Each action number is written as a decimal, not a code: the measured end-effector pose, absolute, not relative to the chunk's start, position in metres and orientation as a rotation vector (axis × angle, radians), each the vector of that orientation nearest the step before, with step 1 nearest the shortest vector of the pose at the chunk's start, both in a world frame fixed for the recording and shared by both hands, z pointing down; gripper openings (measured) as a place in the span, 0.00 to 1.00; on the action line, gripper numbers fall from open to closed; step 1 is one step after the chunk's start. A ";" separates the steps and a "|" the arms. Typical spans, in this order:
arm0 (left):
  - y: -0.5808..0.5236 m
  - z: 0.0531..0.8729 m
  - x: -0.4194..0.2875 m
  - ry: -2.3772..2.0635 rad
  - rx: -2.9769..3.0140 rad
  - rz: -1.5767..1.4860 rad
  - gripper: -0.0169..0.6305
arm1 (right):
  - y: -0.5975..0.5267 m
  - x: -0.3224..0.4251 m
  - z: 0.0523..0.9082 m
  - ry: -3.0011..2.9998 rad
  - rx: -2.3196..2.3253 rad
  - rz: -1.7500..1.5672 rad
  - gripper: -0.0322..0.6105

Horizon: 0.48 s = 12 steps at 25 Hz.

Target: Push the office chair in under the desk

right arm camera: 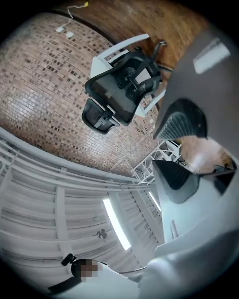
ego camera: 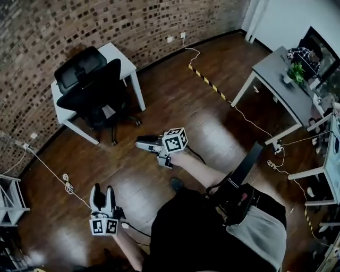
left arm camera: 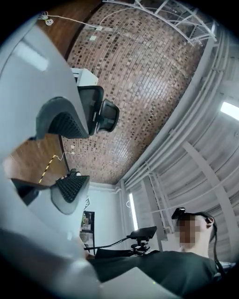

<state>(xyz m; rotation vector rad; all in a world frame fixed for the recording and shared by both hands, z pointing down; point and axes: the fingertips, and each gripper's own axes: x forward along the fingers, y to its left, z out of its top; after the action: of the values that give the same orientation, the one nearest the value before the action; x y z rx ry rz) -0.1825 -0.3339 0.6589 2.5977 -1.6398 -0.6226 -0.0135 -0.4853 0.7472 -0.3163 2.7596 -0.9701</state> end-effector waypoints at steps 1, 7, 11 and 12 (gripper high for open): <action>-0.319 0.653 -0.182 -1.604 2.619 -0.620 0.55 | -0.468 -0.017 0.744 2.750 -0.337 -0.964 0.24; -0.258 0.645 -0.187 -1.420 2.672 -0.674 0.55 | -0.369 -0.040 0.733 2.804 -0.395 -0.851 0.24; -0.234 0.645 -0.194 -1.371 2.665 -0.694 0.55 | -0.327 -0.049 0.721 2.813 -0.401 -0.803 0.24; -0.229 0.644 -0.196 -1.370 2.656 -0.701 0.55 | -0.320 -0.050 0.715 2.819 -0.394 -0.783 0.24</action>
<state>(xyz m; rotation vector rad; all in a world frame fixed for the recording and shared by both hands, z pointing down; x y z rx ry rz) -0.1957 -0.2286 0.6445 2.6563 -1.3700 -0.7015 -0.0498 -0.3197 0.7146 -0.3937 2.8189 -0.7835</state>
